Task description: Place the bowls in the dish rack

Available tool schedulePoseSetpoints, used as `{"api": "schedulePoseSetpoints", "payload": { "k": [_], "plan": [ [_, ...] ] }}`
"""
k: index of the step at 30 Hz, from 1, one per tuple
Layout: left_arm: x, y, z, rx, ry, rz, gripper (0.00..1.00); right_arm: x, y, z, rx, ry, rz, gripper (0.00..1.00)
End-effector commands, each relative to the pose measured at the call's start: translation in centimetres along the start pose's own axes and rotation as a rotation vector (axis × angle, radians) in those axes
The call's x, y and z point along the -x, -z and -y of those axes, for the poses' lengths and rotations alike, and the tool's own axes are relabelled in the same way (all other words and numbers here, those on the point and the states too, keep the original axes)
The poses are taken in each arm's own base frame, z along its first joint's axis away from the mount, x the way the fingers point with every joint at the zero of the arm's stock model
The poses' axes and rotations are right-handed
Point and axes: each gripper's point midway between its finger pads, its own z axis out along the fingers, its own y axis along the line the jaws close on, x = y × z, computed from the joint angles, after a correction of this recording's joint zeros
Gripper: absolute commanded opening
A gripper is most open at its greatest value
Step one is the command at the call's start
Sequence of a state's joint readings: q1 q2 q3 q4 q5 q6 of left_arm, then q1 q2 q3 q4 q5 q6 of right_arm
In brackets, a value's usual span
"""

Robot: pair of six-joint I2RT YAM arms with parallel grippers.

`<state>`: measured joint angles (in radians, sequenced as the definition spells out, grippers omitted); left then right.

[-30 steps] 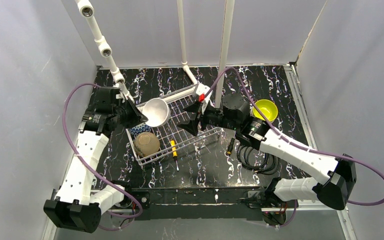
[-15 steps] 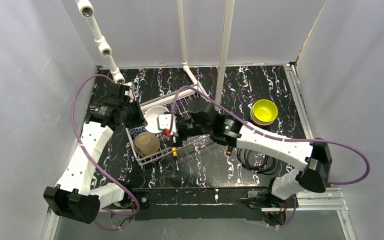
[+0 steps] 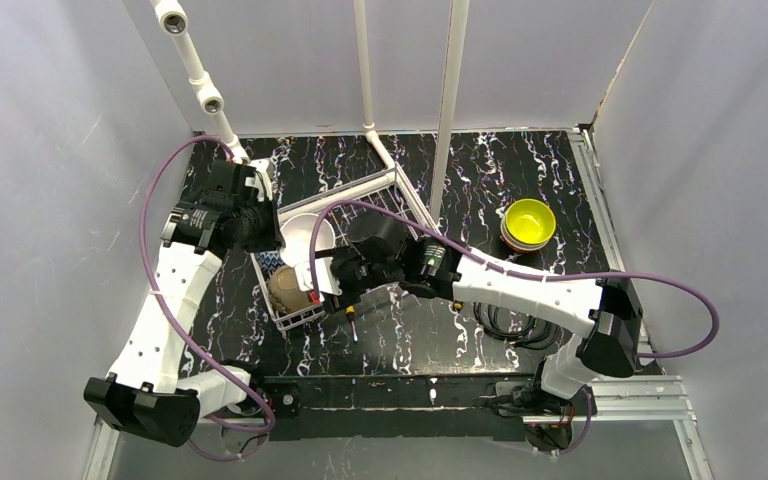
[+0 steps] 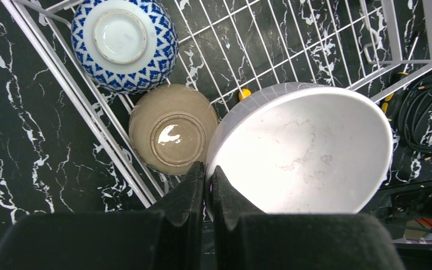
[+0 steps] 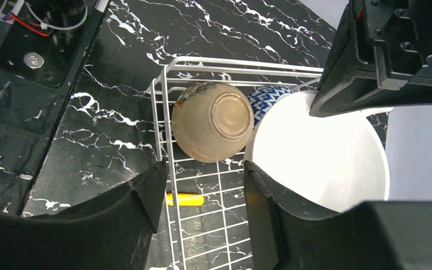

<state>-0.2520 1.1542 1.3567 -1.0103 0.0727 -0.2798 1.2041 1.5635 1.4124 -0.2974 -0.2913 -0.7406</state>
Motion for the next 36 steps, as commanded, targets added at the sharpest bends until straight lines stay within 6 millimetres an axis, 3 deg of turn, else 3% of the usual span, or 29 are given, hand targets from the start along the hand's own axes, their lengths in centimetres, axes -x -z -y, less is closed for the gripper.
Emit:
{"api": "schedulePoseSetpoints", "payload": {
  "k": [1, 7, 13, 18, 20, 22, 28, 33, 36],
  "plan": [
    [-0.6, 1.0, 0.1, -0.01, -0.061, -0.018, 0.0, 1.4, 0.3, 3.6, -0.126, 0.083, 0.001, 0.61],
    [-1.3, 1.2, 0.9, -0.065, -0.127, -0.042, 0.0, 0.7, -0.1, 4.0, -0.153, 0.08, -0.022, 0.64],
    [-1.4, 1.5, 1.0, -0.073, -0.138, -0.029, 0.0, -0.3, -1.1, 2.4, -0.078, 0.084, -0.058, 0.62],
    [-1.5, 1.4, 1.0, -0.082, -0.156, -0.028, 0.0, -0.6, -1.7, 1.3, -0.029, 0.094, -0.078, 0.42],
    [-1.4, 1.4, 1.0, -0.079, -0.161, -0.025, 0.0, -0.6, -1.9, 1.2, -0.027, 0.083, -0.09, 0.27],
    [-1.3, 1.5, 0.9, -0.079, -0.167, -0.011, 0.0, -0.4, -2.0, 1.3, -0.017, 0.071, -0.109, 0.04],
    [-0.5, 2.1, 1.7, -0.116, -0.16, 0.04, 0.0, -0.9, -2.4, 1.0, -0.012, 0.081, -0.133, 0.01],
    [-0.1, 2.3, 2.3, -0.14, -0.12, 0.069, 0.31, 0.1, -2.0, 1.7, -0.08, 0.094, -0.071, 0.01],
    [0.4, 2.7, 2.9, -0.166, -0.1, 0.097, 0.45, 0.6, -1.6, 1.8, -0.102, 0.089, -0.036, 0.01]
  ]
}}
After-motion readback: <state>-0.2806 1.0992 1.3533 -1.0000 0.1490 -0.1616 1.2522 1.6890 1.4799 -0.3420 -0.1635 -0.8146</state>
